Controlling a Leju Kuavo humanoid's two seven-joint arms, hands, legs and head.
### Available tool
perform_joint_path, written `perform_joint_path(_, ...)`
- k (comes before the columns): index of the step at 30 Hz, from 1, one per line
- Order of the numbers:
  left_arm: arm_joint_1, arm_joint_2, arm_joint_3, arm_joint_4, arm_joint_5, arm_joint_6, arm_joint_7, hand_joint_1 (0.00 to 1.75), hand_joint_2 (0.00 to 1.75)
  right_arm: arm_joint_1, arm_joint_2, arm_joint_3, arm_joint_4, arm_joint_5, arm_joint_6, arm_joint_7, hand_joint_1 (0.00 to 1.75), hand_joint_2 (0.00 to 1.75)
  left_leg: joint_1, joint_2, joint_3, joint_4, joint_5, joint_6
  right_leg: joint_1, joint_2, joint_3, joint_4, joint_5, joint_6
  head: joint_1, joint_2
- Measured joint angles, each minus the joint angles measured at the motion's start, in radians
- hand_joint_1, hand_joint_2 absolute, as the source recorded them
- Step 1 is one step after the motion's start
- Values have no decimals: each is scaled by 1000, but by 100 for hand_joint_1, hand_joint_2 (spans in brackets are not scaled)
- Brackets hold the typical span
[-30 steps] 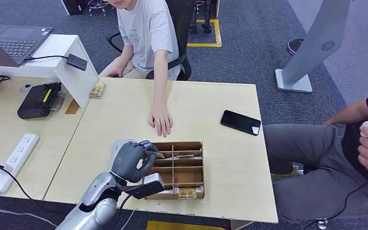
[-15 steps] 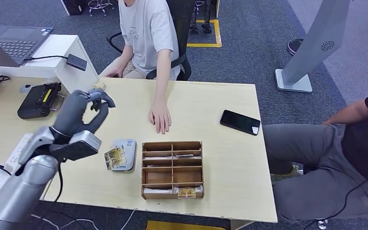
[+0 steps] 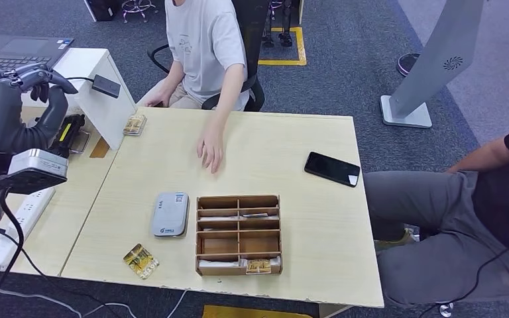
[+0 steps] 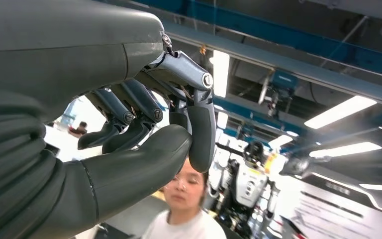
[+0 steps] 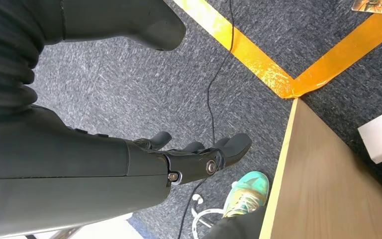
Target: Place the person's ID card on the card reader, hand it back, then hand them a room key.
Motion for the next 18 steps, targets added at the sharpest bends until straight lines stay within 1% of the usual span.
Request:
perform_joint_path(4,25,5,20,4,-17,18,1,175,175,0,0,6,0,-2,0,1,0,175,0,0,0,0,0,0,0,0,0,0,0,0,0,0)
perform_joint_path(5,29,7,23,5,-17,19,1,134,175,0,0,7,0,-2,0,1,0,175,0,0,0,0,0,0,0,0,0,0,0,0,0,0)
perform_joint_path(8,42,9,33,8,-13,20,3,3,175,0,0,11,0,-6,-1,2,0,175,0,0,0,0,0,0,0,0,0,0,0,0,0,0)
perform_joint_path(10,64,9,36,10,-16,11,-8,0,175,0,0,12,0,-9,-2,3,0,175,-1,0,0,0,0,0,0,0,0,0,0,0,0,0)
perform_joint_path(14,141,8,25,6,-80,-3,-59,0,175,1,0,14,0,-17,-5,2,0,175,-1,1,0,0,0,0,-1,1,-1,0,0,0,0,0)
perform_joint_path(16,174,6,4,0,-130,2,-85,0,175,1,-1,15,0,-17,-4,4,0,175,-1,1,0,0,0,0,-1,1,-1,-1,0,0,0,0)
perform_joint_path(18,208,-3,-40,-8,-187,11,-116,0,175,0,-1,18,0,-17,-4,6,0,175,-1,1,0,0,0,0,-1,0,-1,-1,0,0,0,0)
